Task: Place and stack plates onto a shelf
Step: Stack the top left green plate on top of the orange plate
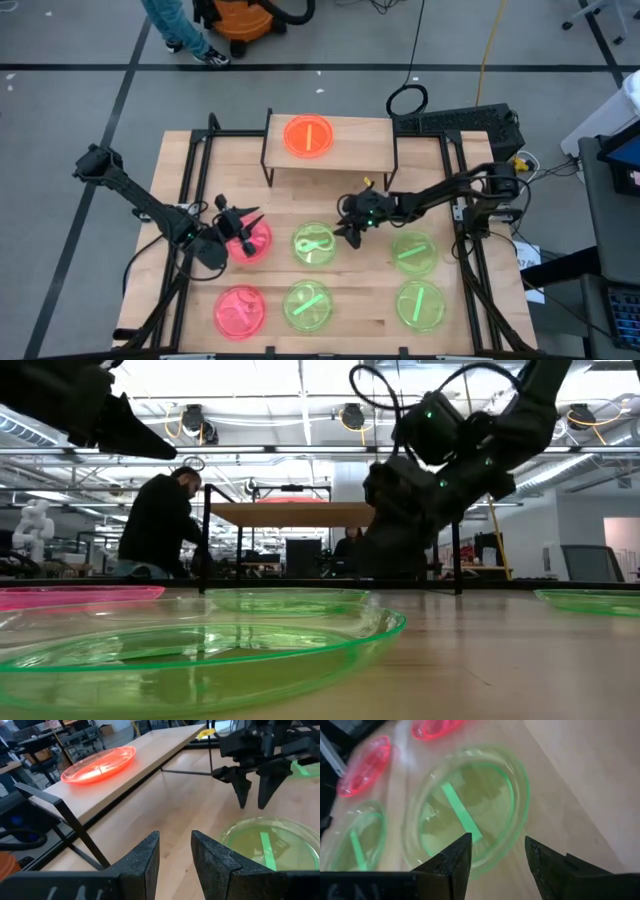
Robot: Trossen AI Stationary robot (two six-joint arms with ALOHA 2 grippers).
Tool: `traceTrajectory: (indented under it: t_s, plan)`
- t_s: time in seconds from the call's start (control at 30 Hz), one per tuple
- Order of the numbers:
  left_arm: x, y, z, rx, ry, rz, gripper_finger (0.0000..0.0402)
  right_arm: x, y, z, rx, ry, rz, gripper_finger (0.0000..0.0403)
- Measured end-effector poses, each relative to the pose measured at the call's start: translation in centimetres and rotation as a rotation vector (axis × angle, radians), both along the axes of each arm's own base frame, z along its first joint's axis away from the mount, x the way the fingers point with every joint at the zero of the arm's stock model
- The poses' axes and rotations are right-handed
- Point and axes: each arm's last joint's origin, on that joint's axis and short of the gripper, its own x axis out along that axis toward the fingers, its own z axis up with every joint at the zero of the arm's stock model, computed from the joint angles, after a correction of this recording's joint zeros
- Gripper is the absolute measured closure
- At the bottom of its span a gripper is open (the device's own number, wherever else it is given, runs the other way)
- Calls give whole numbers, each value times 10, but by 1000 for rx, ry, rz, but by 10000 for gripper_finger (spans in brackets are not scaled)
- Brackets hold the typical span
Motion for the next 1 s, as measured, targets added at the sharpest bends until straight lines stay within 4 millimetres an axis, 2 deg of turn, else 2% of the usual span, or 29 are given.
traceTrajectory:
  t_s: [0.43,0.6,0.73,1.0]
  plan:
    - [3,6,0,30,29,17,282,23,8,-16,54,50,53,239]
    - [3,6,0,32,31,18,282,25,8,-22,56,60,53,247]
    - [3,6,0,32,31,18,282,25,8,-23,52,65,50,282]
    - [3,6,0,36,34,17,282,26,8,-22,43,45,50,392]
